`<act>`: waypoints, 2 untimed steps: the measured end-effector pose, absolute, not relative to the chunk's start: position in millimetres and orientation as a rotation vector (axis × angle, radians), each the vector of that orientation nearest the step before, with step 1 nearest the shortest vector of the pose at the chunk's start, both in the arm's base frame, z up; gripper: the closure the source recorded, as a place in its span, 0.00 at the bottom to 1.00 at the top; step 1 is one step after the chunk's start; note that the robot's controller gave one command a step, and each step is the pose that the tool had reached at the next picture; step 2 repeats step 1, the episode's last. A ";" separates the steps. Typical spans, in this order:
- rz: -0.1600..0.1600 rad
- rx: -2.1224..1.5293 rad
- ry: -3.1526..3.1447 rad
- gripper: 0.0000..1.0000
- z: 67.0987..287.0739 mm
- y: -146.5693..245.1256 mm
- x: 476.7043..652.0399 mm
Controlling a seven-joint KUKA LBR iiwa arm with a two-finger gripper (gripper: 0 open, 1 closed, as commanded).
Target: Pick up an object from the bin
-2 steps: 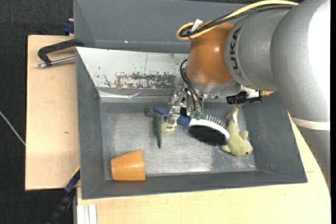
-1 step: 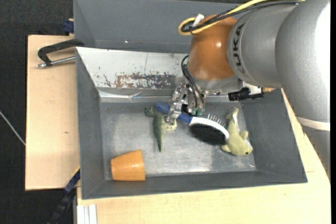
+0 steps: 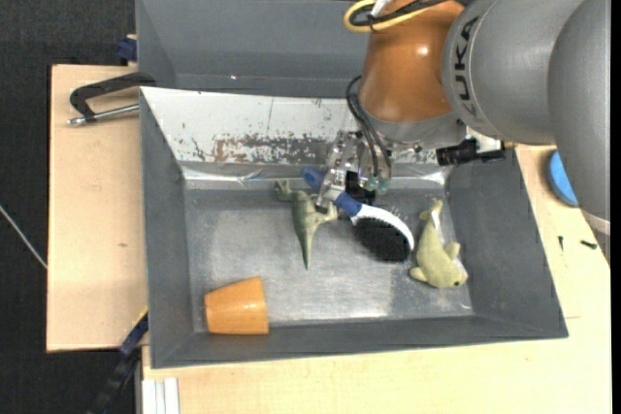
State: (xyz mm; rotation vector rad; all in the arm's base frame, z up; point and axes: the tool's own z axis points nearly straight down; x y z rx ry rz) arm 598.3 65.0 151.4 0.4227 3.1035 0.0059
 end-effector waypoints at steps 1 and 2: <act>0.006 0.421 3.104 1.00 196.5 65.7 600.1; 0.006 0.421 3.104 1.00 196.5 65.7 600.1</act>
Offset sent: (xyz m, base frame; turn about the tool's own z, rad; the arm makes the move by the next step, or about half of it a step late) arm 0.0001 -0.0001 0.0418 0.0000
